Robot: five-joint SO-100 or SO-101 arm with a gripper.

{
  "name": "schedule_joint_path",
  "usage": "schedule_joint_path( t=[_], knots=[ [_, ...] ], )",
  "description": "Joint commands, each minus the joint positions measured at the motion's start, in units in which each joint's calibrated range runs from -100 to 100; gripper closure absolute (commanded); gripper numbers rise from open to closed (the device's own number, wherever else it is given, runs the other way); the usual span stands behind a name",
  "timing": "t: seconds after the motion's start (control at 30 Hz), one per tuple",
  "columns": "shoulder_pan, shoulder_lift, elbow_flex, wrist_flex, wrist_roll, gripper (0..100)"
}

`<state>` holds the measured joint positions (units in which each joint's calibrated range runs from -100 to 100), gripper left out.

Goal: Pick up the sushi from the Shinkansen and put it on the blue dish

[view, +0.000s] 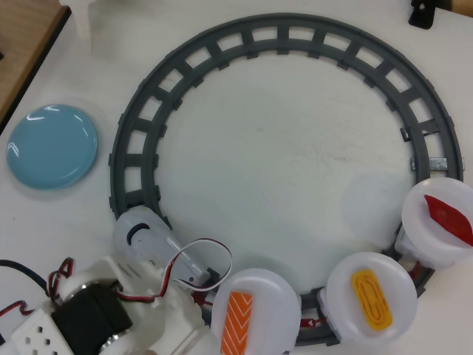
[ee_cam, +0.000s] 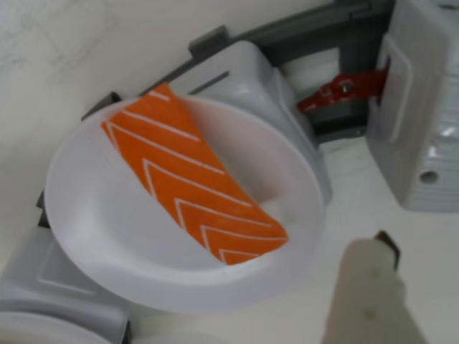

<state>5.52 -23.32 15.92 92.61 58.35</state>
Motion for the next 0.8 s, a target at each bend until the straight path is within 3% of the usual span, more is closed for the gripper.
schedule_joint_path(
  t=[0.0, 0.77],
  knots=[
    [0.3, 0.1, -0.2, -0.2, 0.6, 75],
    [-0.7, -0.4, 3.0, -0.1, 1.3, 75]
  ],
)
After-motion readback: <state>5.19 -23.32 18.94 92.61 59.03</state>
